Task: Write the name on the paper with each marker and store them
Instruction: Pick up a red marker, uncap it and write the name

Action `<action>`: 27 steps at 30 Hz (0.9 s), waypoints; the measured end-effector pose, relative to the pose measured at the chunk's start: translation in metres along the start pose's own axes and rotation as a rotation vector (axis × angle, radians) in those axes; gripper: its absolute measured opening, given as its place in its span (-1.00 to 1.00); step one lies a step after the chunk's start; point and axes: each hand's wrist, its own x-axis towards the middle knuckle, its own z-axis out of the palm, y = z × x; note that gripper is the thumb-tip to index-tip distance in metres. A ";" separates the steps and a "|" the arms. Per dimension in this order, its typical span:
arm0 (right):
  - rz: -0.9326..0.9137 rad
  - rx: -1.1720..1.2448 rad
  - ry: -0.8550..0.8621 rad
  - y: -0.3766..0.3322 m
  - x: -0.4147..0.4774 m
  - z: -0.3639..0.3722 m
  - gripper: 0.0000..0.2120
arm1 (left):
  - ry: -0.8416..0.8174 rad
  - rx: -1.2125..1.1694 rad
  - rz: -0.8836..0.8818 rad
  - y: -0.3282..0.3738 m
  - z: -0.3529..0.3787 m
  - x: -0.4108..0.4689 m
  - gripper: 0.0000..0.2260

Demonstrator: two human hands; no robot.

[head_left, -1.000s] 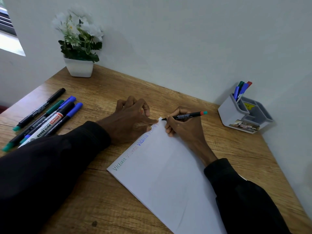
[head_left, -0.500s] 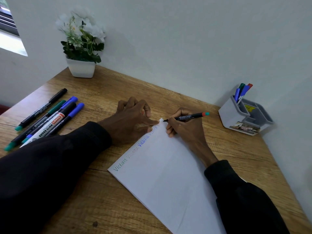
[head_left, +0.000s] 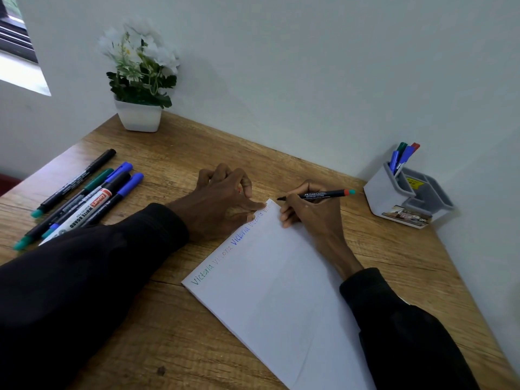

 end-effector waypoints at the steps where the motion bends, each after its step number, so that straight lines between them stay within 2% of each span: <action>1: 0.008 0.015 0.001 0.000 0.001 0.000 -0.84 | -0.003 0.004 0.000 0.001 0.000 -0.001 -0.71; 4: 0.055 0.094 0.002 -0.002 0.003 -0.002 -0.85 | 0.045 -0.088 -0.041 0.007 -0.005 -0.001 -0.85; 6: 0.077 0.164 -0.004 -0.005 0.003 -0.005 -0.87 | 0.125 -0.148 -0.090 0.007 -0.009 0.000 -0.80; 8: 0.074 0.229 -0.006 -0.007 0.003 -0.009 -0.91 | 0.189 -0.082 -0.140 0.000 -0.014 0.001 -0.72; 12: 0.003 0.308 -0.058 -0.013 0.007 -0.014 -0.96 | 0.249 -0.139 -0.302 -0.019 -0.023 -0.001 -0.64; 14: 0.022 0.369 -0.113 -0.017 0.007 -0.014 -0.88 | 0.254 -0.216 -0.313 -0.021 -0.027 -0.002 -0.67; 17: 0.067 0.419 -0.199 -0.022 0.002 -0.013 -0.75 | 0.231 -0.305 -0.290 -0.017 -0.032 -0.003 -0.84; 21: -0.036 0.310 -0.232 -0.021 -0.004 -0.009 -0.86 | 0.204 -0.360 -0.301 -0.021 -0.029 -0.004 -0.89; 24: -0.084 0.269 -0.292 -0.021 -0.007 -0.007 -0.86 | 0.271 -0.502 -0.302 -0.019 -0.029 -0.004 -0.89; 27: -0.091 0.302 -0.309 -0.023 -0.009 -0.005 -0.78 | 0.292 -0.604 -0.296 -0.016 -0.030 -0.005 -0.87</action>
